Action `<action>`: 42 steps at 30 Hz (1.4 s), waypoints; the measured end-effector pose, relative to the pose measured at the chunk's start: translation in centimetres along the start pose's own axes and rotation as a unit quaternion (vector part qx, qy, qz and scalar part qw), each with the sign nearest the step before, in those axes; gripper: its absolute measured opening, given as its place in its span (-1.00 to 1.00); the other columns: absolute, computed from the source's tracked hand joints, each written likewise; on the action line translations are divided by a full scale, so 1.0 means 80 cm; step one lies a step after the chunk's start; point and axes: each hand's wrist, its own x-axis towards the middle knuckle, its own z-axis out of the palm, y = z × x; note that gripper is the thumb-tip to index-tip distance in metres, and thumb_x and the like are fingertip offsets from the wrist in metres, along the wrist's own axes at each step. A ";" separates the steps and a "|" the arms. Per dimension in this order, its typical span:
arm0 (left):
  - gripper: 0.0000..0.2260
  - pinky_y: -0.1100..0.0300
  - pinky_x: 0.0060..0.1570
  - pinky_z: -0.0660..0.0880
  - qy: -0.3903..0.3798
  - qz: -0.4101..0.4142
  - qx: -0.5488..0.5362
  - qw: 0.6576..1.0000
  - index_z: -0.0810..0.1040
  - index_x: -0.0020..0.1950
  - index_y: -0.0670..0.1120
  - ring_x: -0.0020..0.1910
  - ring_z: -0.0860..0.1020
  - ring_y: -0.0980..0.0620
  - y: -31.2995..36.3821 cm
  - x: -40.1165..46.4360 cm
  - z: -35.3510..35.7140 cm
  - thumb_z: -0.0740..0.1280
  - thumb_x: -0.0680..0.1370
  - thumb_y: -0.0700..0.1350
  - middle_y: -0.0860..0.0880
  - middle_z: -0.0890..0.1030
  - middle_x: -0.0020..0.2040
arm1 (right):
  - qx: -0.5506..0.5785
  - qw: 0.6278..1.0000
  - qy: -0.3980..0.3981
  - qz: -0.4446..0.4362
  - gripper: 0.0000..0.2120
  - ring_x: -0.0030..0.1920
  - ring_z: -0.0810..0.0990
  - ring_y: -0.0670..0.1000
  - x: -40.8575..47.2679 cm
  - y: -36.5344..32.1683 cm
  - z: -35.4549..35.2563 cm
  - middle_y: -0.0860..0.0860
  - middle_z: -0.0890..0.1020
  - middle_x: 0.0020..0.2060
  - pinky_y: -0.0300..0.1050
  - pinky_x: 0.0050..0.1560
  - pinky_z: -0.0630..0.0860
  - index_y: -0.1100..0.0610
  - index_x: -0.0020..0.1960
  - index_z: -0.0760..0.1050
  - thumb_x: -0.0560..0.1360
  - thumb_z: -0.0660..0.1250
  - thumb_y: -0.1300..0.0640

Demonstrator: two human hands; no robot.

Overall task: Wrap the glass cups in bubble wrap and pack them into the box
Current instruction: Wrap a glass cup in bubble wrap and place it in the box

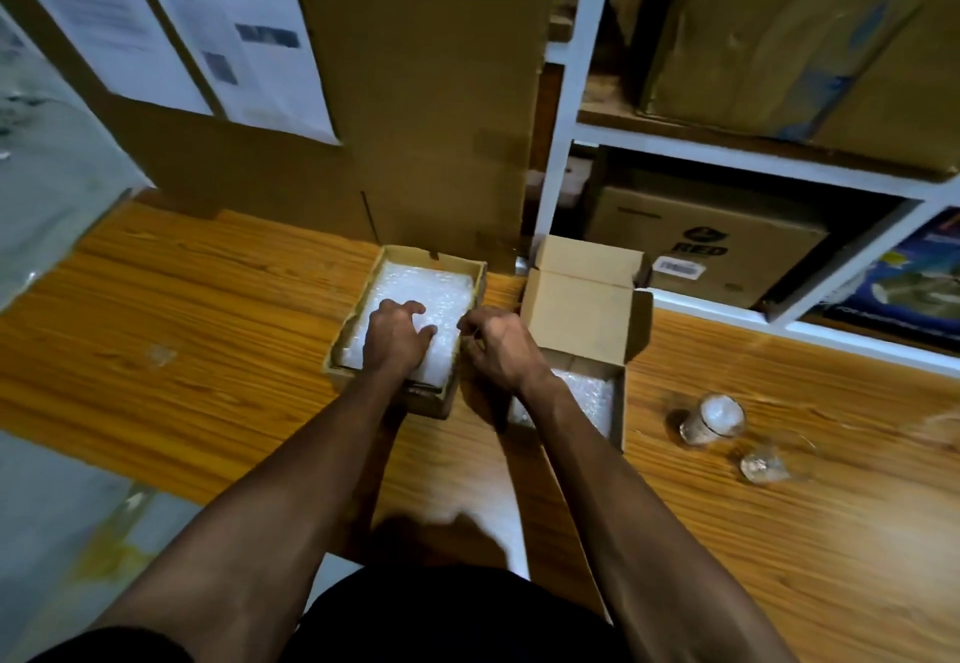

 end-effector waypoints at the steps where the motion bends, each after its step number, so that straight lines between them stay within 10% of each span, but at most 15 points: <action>1: -0.58 -0.04 0.26 0.52 -0.016 0.005 0.017 1.000 0.61 0.39 0.02 0.34 0.50 -0.23 -0.004 0.005 0.000 0.51 0.56 0.09 -0.19 0.52 0.34 | 0.001 1.000 -0.001 0.000 -0.74 0.07 0.65 0.23 0.005 -0.005 0.006 0.18 0.69 0.07 0.03 0.10 0.59 0.19 0.18 0.63 0.50 0.36 0.20; 6: -0.46 -0.08 0.19 0.54 -0.051 0.027 0.067 0.996 0.52 0.43 -0.01 0.33 0.50 -0.23 -0.009 0.014 0.007 0.55 0.52 0.12 -0.18 0.50 0.32 | -0.024 0.999 0.000 0.024 -0.72 0.17 0.60 0.21 0.015 -0.016 0.027 0.15 0.66 0.13 0.12 0.10 0.59 0.14 0.24 0.61 0.54 0.35 0.17; 14: -0.82 -0.02 0.07 0.57 -0.037 0.041 0.052 0.997 0.58 0.19 -0.07 0.16 0.60 -0.22 -0.014 0.026 0.020 0.42 0.59 -0.17 -0.18 0.63 0.15 | -0.042 0.998 0.021 0.043 -0.71 0.21 0.58 0.20 0.017 -0.016 0.036 0.11 0.67 0.16 0.14 0.15 0.58 0.12 0.23 0.61 0.52 0.37 0.22; 22: -0.84 0.28 -0.21 0.46 -0.017 -0.074 -0.189 0.979 0.62 -0.20 0.04 -0.10 0.67 -0.03 -0.029 0.039 0.002 0.51 0.51 -0.18 0.01 0.72 -0.13 | 0.057 0.988 0.093 0.106 -0.73 -0.04 0.67 0.09 0.025 -0.024 0.038 0.06 0.71 -0.05 0.01 0.05 0.62 0.17 0.28 0.59 0.59 0.37 0.15; 28: -0.88 0.21 -0.14 0.58 -0.020 -0.036 -0.249 0.968 0.68 -0.15 0.03 -0.16 0.67 0.05 -0.044 0.037 -0.014 0.60 0.48 -0.10 0.13 0.70 -0.21 | 0.149 0.965 0.113 0.186 -0.57 -0.01 0.64 0.01 0.049 -0.042 0.027 -0.06 0.65 -0.08 -0.10 0.11 0.55 0.13 0.39 0.52 0.60 0.43 -0.05; 34: -0.92 0.21 -0.15 0.57 0.000 0.001 -0.295 0.956 0.71 -0.09 -0.01 -0.22 0.60 0.08 -0.050 0.028 -0.027 0.59 0.49 -0.13 0.04 0.69 -0.19 | 0.096 0.973 0.050 0.202 -0.66 0.03 0.69 0.15 0.064 -0.039 0.035 0.17 0.72 -0.02 -0.17 0.07 0.55 0.09 0.40 0.50 0.63 0.34 0.15; 42: -0.92 0.24 -0.20 0.53 -0.015 0.083 -0.315 0.945 0.71 -0.03 0.00 -0.26 0.53 0.15 -0.036 0.016 -0.047 0.56 0.52 -0.08 0.06 0.65 -0.23 | 0.253 0.937 0.026 0.238 -0.20 0.18 0.66 0.03 0.071 -0.063 0.023 -0.03 0.69 0.22 0.08 0.27 0.56 -0.05 0.35 0.57 0.40 0.21 -0.62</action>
